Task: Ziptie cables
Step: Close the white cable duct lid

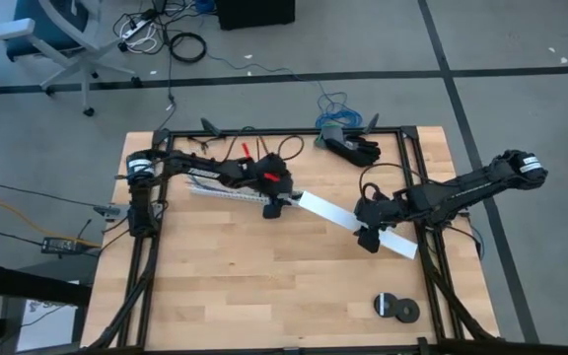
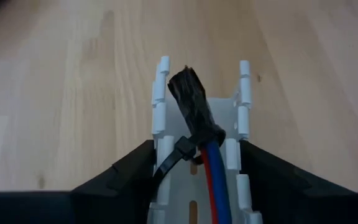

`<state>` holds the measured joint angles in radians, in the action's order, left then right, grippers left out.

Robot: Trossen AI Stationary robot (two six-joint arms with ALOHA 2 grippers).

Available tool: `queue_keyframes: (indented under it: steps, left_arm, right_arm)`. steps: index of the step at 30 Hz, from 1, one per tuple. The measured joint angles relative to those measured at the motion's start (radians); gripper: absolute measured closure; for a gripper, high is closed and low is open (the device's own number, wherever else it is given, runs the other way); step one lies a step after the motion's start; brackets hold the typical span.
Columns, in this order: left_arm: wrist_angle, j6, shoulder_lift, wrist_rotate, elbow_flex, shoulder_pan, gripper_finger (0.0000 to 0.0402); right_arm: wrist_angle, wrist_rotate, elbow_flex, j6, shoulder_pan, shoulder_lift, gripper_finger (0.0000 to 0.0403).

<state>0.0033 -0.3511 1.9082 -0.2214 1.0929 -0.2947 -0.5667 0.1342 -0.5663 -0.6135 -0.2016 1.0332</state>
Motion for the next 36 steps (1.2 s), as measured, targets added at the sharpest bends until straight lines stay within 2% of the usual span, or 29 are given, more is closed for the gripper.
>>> queue_keyframes:
  steps: [4,9,11,16,21,28,33,36]
  left_arm:
    - [0.002,-0.024,-0.027,-0.026,-0.051,0.0,0.0178]
    - [-0.046,-0.078,-0.029,-0.18,-0.071,0.004,0.0178]
    - [-0.051,-0.085,-0.029,-0.204,-0.071,0.01,0.0178]
    - [-0.049,-0.085,-0.029,-0.184,-0.07,0.008,0.0178]
    - [-0.052,-0.085,-0.03,-0.156,-0.069,0.01,0.0178]
    - [-0.052,-0.083,-0.03,-0.143,-0.068,0.021,0.0178]
    - [-0.053,-0.08,-0.03,-0.134,-0.068,0.022,0.0178]
    - [-0.052,-0.078,-0.03,-0.128,-0.068,0.023,0.0178]
  right_arm:
    - [0.026,-0.005,0.0,0.021,0.015,0.004,0.019]
    - [0.108,-0.071,0.0,0.036,0.053,0.045,0.019]
    - [0.139,-0.101,0.0,0.05,0.067,0.081,0.019]
    - [0.229,-0.185,0.0,0.091,0.087,0.201,0.0189]
    - [0.289,-0.215,0.0,0.102,0.093,0.266,0.0188]
    - [0.279,-0.239,0.0,0.102,0.131,0.294,0.0187]
    - [0.282,-0.2,-0.004,0.119,0.145,0.281,0.0187]
    - [0.271,-0.218,-0.004,0.119,0.153,0.29,0.0186]
